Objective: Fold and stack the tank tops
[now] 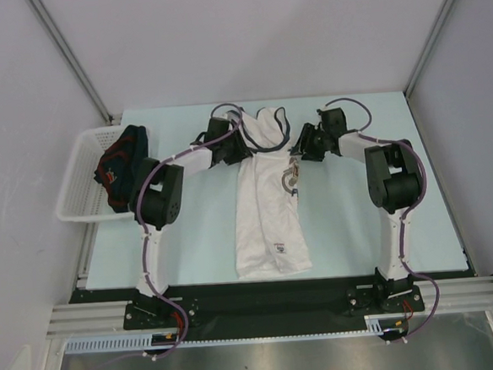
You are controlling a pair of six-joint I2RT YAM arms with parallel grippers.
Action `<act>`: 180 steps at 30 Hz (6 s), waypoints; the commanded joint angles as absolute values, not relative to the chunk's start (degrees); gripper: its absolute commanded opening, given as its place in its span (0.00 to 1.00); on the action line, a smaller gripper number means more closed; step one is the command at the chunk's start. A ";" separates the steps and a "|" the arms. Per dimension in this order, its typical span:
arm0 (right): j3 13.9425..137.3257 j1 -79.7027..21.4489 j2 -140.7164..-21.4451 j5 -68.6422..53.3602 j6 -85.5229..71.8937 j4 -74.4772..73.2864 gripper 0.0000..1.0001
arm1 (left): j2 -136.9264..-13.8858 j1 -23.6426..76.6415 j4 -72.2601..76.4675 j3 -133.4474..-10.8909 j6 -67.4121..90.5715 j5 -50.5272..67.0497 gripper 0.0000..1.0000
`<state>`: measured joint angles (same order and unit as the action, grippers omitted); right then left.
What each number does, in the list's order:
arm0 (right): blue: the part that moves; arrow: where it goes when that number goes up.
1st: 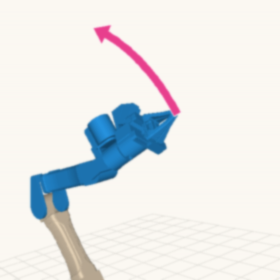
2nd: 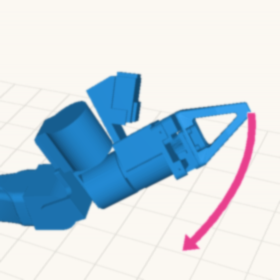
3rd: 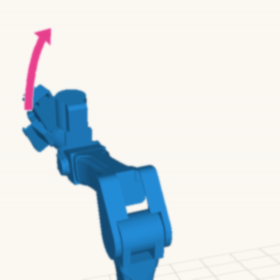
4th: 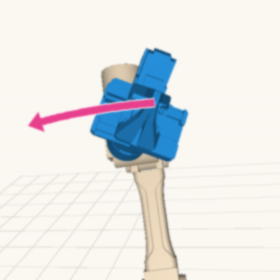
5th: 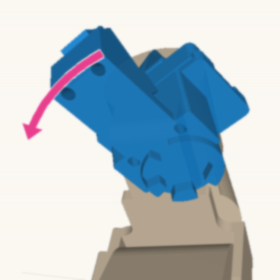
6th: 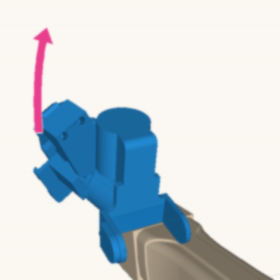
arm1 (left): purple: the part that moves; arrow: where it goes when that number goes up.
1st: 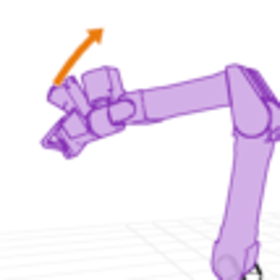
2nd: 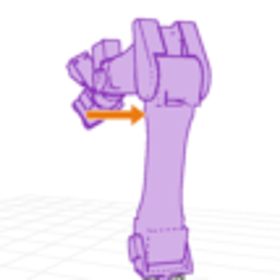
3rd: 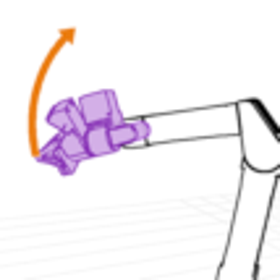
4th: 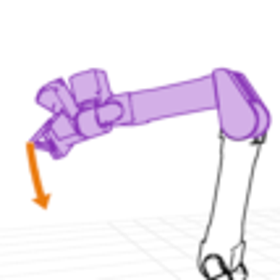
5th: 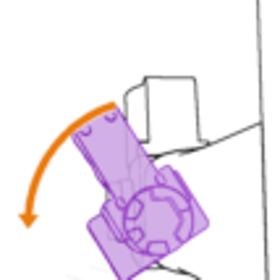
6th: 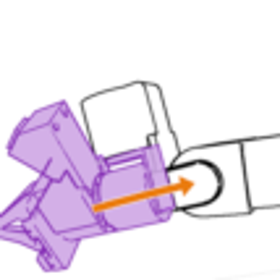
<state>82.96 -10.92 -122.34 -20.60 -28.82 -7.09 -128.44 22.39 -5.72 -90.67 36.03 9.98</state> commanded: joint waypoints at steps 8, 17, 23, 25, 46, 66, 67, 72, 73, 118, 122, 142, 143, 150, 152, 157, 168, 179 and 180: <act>62.81 -15.28 -104.02 -16.36 -30.32 -5.28 0.61 | -100.33 21.00 2.00 -56.92 33.48 8.87 0.82; 35.35 -24.68 -76.75 -10.37 -33.83 -6.67 0.59 | -78.59 31.89 2.73 -32.29 38.05 5.98 0.81; 29.53 -36.62 -67.16 -5.37 -40.24 -13.51 0.56 | -69.36 37.09 4.04 -19.10 42.44 5.18 0.78; 29.01 -39.27 -66.10 -2.39 -41.65 -15.02 0.56 | -66.28 38.66 4.48 -16.62 43.67 5.97 0.77; 29.70 -68.90 -67.15 13.70 -69.17 -36.29 0.30 | -61.26 56.77 0.45 -8.87 54.31 4.48 0.64; 44.83 -77.96 -62.49 25.68 -59.16 -41.76 0.55 | -46.05 60.81 -26.55 -24.17 51.33 -7.56 0.64; 44.65 -78.05 -62.58 24.88 -57.41 -38.88 0.57 | -46.23 61.26 -24.80 -24.26 51.59 -6.78 0.64; 44.56 -78.05 -65.74 21.63 -55.37 -34.19 0.54 | -48.25 62.93 -24.70 -26.01 51.77 -6.86 0.62; 44.47 -78.05 -66.35 21.19 -55.11 -33.58 0.53 | -48.25 62.93 -24.61 -26.19 51.68 -6.77 0.61; 38.67 -75.14 -66.62 13.27 -54.84 -23.22 0.08 | -71.47 73.65 -4.46 -27.78 54.66 -2.19 0.45; 38.50 -76.29 -69.60 12.13 -54.84 -20.31 0.09 | -59.54 73.65 -12.37 -27.42 54.93 -7.19 0.47; 36.12 -79.63 -78.58 7.91 -56.86 -10.28 0.50 | -48.16 68.82 -21.27 -23.29 54.93 -10.55 0.51; 36.12 -79.63 -76.40 8.52 -56.69 -10.89 0.51 | -48.16 68.30 -21.62 -22.51 55.37 -10.55 0.51; 35.60 -79.45 -65.59 13.27 -57.65 -21.60 0.56 | -48.08 67.15 -17.41 -17.93 56.25 -6.86 0.57; 34.54 -79.28 -63.55 14.58 -58.71 -23.98 0.61 | -48.25 67.15 -15.74 -17.23 56.34 -5.98 0.68; 31.29 -76.99 -59.34 15.99 -62.04 -31.37 0.61 | -49.83 67.24 -13.80 -16.88 56.43 -4.31 0.70; 26.81 -75.06 -56.25 18.81 -66.71 -34.99 0.58 | -54.40 67.15 -9.49 -16.44 55.99 -2.37 0.54; 24.70 -73.30 -58.62 15.39 -63.55 -28.49 0.23 | -52.47 67.24 -10.37 -15.73 56.60 -2.81 0.10; 24.87 -73.30 -58.62 15.29 -63.11 -28.22 0.15 | -52.12 67.15 -10.72 -15.82 56.69 -3.16 0.06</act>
